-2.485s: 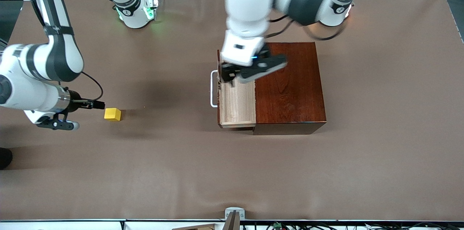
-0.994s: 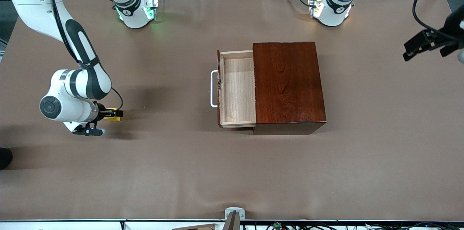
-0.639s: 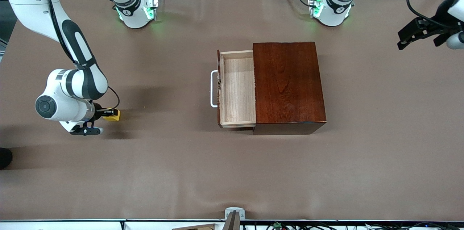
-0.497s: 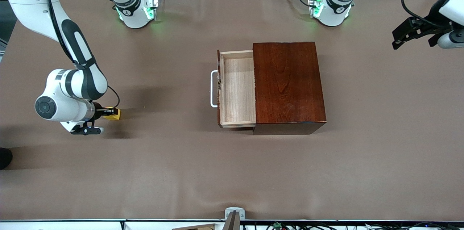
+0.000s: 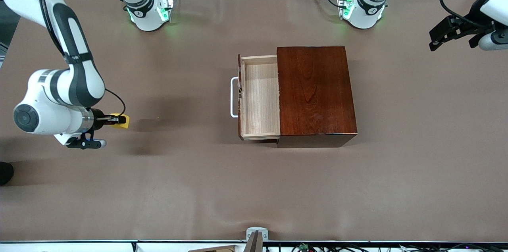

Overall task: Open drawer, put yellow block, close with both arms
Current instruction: 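Grasp the yellow cube with the right gripper and lift it, then carry the yellow cube with the right gripper over the open drawer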

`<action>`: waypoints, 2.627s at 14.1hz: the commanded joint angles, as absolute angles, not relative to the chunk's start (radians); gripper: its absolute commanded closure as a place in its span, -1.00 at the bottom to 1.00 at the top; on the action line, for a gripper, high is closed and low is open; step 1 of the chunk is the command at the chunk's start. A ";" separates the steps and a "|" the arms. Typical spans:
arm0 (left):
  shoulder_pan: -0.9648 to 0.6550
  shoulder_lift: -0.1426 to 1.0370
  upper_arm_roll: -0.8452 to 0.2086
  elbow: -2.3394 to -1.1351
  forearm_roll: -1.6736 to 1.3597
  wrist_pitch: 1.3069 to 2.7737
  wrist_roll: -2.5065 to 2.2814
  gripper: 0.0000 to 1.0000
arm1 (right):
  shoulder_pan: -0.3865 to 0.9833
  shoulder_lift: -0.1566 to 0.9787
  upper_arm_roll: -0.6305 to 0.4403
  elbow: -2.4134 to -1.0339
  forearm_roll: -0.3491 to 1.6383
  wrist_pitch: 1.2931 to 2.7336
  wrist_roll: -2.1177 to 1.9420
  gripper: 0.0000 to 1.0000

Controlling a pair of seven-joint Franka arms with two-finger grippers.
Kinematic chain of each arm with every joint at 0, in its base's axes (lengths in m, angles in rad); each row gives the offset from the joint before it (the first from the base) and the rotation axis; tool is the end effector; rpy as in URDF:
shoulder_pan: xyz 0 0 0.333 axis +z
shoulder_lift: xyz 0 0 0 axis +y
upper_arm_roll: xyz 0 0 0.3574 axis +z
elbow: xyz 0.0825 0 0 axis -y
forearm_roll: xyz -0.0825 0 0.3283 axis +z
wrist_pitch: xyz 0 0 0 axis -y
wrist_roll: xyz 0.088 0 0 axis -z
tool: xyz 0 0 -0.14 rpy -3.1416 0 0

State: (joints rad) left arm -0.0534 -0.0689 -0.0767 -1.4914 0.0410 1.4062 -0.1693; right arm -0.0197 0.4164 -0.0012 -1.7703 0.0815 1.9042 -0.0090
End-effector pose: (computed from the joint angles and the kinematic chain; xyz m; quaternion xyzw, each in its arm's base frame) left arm 0.4527 -0.0547 0.6840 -0.9994 -0.0229 0.0047 0.0239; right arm 0.5814 -0.0037 0.3455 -0.9891 0.0245 0.1401 0.0381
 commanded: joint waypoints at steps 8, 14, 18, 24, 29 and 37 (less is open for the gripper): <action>-0.005 -0.094 -0.074 -1.514 0.044 1.382 -0.158 -1.00 | 0.199 0.278 -0.002 -1.642 0.130 1.685 0.535 1.00; 0.014 -0.091 -0.072 -1.513 0.044 1.384 -0.170 -1.00 | 0.417 0.279 -0.002 -1.551 0.138 1.638 0.990 1.00; 0.014 -0.091 -0.072 -1.508 0.043 1.384 -0.181 -1.00 | 0.511 0.285 -0.002 -1.528 0.181 1.644 1.221 1.00; 0.041 -0.095 -0.072 -1.505 0.043 1.382 -0.178 -1.00 | 0.621 0.308 -0.003 -1.528 0.222 1.802 1.566 1.00; 0.040 -0.089 -0.083 -1.505 0.041 1.374 -0.181 -1.00 | 0.722 0.382 -0.003 -1.528 0.222 1.952 1.851 1.00; 0.040 -0.095 -0.083 -1.502 0.034 1.379 -0.170 -1.00 | 0.768 0.471 -0.002 -1.536 0.224 2.054 1.991 1.00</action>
